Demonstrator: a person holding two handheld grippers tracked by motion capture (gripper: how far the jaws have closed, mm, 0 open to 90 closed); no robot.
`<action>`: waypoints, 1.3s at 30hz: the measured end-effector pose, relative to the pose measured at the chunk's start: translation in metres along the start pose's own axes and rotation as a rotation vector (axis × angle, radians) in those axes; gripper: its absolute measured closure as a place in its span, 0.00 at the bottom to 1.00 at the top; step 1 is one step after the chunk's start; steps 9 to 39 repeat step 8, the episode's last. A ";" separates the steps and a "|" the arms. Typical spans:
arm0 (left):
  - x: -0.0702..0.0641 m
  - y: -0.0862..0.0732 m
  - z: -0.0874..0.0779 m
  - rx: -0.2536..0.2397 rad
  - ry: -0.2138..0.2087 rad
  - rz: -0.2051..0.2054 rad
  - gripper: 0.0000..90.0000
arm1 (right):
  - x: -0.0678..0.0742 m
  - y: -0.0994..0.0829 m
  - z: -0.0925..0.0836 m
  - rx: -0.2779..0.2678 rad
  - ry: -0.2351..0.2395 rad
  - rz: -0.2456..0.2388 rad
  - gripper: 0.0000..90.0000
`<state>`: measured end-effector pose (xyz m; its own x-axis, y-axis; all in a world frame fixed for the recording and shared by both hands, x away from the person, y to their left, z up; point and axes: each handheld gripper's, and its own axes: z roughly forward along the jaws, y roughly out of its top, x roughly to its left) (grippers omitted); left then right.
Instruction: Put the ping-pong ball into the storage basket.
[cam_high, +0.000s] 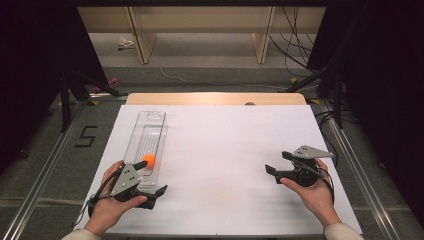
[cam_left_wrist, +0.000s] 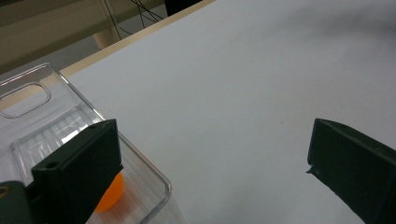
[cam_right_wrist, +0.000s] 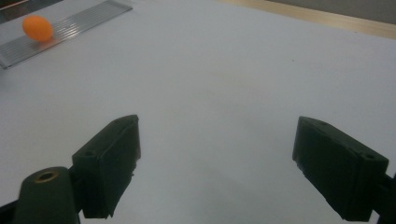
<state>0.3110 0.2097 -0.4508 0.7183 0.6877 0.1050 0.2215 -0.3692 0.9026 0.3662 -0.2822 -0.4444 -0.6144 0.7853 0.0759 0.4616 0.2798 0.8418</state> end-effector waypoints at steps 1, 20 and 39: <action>0.000 0.000 0.000 -0.002 0.000 -0.001 0.03 | 0.000 0.000 -0.001 -0.001 -0.002 0.003 0.18; 0.000 0.000 0.001 0.002 -0.002 0.000 0.03 | -0.001 0.000 -0.001 -0.005 -0.005 0.005 0.18; 0.000 0.000 0.001 0.002 -0.002 0.000 0.03 | -0.001 0.000 -0.001 -0.005 -0.005 0.005 0.18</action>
